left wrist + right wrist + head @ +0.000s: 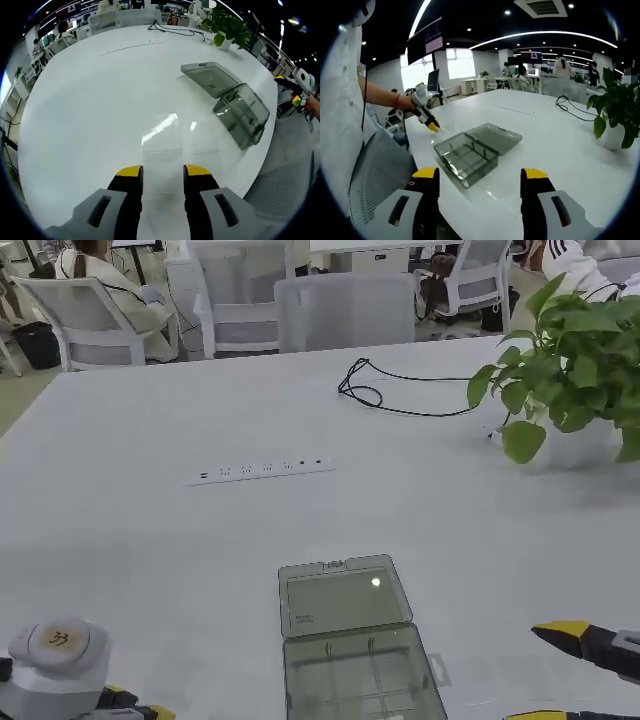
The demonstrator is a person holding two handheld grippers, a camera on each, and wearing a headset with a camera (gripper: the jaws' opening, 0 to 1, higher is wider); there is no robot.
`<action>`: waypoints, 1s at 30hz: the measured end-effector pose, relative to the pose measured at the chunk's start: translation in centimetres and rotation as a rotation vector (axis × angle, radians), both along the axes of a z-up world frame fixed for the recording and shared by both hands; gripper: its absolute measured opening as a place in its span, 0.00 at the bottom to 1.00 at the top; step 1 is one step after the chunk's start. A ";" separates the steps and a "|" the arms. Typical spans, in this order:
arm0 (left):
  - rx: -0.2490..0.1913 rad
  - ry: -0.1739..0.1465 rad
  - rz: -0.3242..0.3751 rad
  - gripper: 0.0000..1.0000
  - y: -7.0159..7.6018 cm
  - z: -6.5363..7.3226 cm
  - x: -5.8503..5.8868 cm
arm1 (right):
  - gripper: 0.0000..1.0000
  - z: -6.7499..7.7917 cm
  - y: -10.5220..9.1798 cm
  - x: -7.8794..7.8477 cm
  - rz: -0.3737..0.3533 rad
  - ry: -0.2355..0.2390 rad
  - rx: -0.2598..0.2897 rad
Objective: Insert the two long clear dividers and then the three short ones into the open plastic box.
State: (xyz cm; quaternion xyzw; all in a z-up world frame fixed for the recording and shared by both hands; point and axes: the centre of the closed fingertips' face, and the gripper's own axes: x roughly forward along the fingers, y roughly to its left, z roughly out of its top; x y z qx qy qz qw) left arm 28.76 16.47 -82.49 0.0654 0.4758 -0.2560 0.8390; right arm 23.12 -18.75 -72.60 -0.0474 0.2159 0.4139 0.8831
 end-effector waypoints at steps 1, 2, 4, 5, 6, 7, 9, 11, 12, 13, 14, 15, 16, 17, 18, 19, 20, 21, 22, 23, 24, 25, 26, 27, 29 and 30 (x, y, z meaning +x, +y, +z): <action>-0.011 -0.005 0.002 0.30 -0.2 0.2 0.0 | 0.67 0.1 0.1 0.0 0.001 0.000 0.000; -0.030 -0.013 0.009 0.30 -0.4 0.6 0.0 | 0.67 0.3 0.2 0.1 0.004 -0.003 -0.001; -0.058 -0.022 0.019 0.30 -0.8 1.1 0.0 | 0.67 0.5 0.5 0.2 0.007 -0.003 0.001; -0.069 -0.025 0.022 0.30 -1.0 1.3 0.0 | 0.67 0.7 0.5 0.2 0.007 -0.004 0.003; -0.085 -0.032 0.029 0.30 -1.2 1.6 0.1 | 0.67 0.9 0.7 0.3 0.008 -0.006 0.006; -0.110 -0.040 0.035 0.30 -1.6 2.2 0.0 | 0.66 1.0 0.8 0.3 0.008 -0.006 0.007; -0.137 -0.048 0.041 0.30 -2.1 2.8 0.0 | 0.66 1.4 0.9 0.5 0.008 -0.009 0.014; -0.166 -0.064 0.042 0.30 -2.8 3.6 0.1 | 0.66 1.9 1.2 0.8 0.007 -0.014 0.020; -0.182 -0.072 0.043 0.30 -3.1 4.0 0.2 | 0.66 2.1 1.3 0.8 0.006 -0.014 0.026; -0.211 -0.083 0.045 0.30 -3.7 4.6 0.3 | 0.66 2.5 1.5 1.0 0.005 -0.019 0.033; -0.228 -0.089 0.048 0.30 -4.0 5.0 0.3 | 0.65 2.8 1.6 1.0 0.004 -0.022 0.036; -0.247 -0.096 0.047 0.30 -4.5 5.5 0.3 | 0.65 3.2 1.8 1.2 0.002 -0.025 0.043; -0.259 -0.103 0.046 0.30 -4.9 5.9 0.4 | 0.65 3.5 2.0 1.2 0.000 -0.027 0.048; -0.285 -0.115 0.042 0.30 -5.7 6.7 0.3 | 0.64 3.9 2.2 1.4 -0.001 -0.031 0.055; -0.303 -0.119 0.042 0.30 -6.2 7.2 0.2 | 0.64 4.2 2.4 1.5 -0.002 -0.035 0.058; -0.322 -0.124 0.042 0.30 -6.7 7.6 0.2 | 0.63 4.5 2.6 1.6 -0.003 -0.039 0.062; -0.345 -0.133 0.036 0.30 -7.3 8.2 0.2 | 0.63 5.0 2.9 1.7 -0.004 -0.041 0.069; -0.358 -0.138 0.034 0.30 -7.7 8.6 0.2 | 0.62 5.3 3.2 1.7 -0.004 -0.043 0.074; -0.381 -0.146 0.033 0.30 -8.4 9.1 0.2 | 0.61 5.8 3.6 1.8 -0.002 -0.048 0.080; -0.393 -0.148 0.030 0.30 -8.8 9.4 0.2 | 0.61 6.1 3.9 1.9 -0.003 -0.048 0.085; -0.404 -0.151 0.023 0.30 -9.3 9.8 0.0 | 0.60 6.6 4.3 2.0 -0.003 -0.050 0.094; -0.411 -0.154 0.021 0.30 -9.6 9.9 0.0 | 0.59 6.9 4.6 2.1 -0.003 -0.050 0.100; -0.424 -0.159 0.015 0.30 -10.0 10.1 0.0 | 0.58 7.2 5.0 2.2 -0.004 -0.043 0.111; -0.446 -0.160 0.013 0.30 -10.4 10.4 0.0 | 0.57 7.5 5.2 2.2 -0.008 -0.036 0.122; -0.477 -0.168 0.009 0.30 -11.2 11.0 -0.1 | 0.55 8.1 5.9 2.3 -0.012 -0.023 0.141; -0.488 -0.170 0.006 0.30 -11.6 11.3 -0.2 | 0.54 8.3 6.1 2.4 -0.014 -0.023 0.142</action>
